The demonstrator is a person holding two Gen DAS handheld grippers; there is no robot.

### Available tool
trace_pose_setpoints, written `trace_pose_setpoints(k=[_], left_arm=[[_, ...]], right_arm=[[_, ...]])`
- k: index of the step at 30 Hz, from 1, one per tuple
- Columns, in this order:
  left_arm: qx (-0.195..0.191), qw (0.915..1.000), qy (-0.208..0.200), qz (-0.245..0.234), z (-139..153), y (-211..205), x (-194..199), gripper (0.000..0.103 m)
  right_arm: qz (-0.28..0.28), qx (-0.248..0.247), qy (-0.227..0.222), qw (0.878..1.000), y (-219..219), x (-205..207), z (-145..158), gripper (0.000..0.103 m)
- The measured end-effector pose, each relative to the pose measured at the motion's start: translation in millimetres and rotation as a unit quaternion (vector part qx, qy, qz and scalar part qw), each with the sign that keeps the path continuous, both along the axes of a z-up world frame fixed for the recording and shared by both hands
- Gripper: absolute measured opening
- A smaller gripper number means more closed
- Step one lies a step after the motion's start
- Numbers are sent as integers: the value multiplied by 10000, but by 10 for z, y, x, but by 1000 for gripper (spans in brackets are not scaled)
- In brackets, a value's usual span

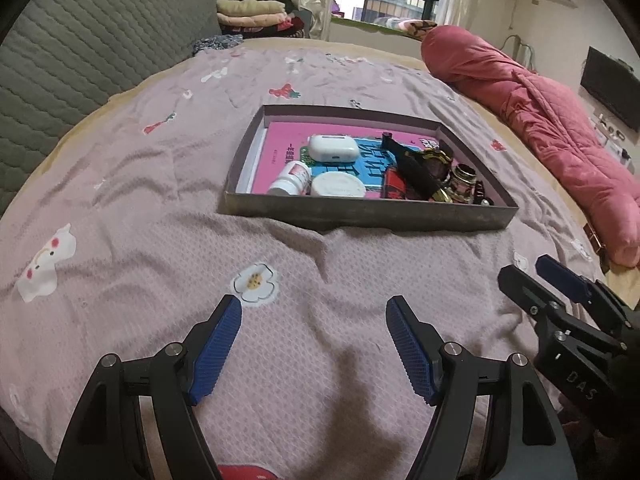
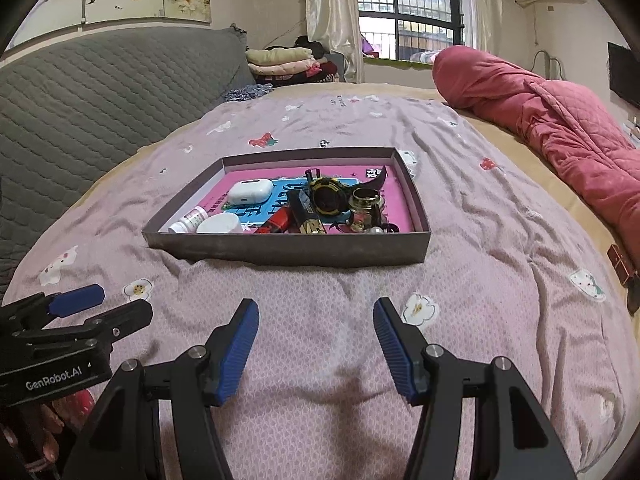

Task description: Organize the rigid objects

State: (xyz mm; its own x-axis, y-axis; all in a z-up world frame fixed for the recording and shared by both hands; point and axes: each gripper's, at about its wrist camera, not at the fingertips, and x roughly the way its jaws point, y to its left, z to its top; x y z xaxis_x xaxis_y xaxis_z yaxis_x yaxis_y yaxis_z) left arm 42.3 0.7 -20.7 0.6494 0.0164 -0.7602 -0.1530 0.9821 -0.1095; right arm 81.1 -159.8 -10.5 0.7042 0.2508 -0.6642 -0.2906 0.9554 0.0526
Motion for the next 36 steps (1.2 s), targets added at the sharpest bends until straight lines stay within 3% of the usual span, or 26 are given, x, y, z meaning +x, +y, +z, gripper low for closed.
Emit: trace_pose_setpoints(k=[13,36], left_arm=[[-104,9998,-147,-1,70,-5,-136,76],[79,9999,118,24,-132,-19,-44,76]], right_arm=[[96,27,36,9999,53,-186,-17,59],[135,-88,117,9998,73,-95,-194,59]])
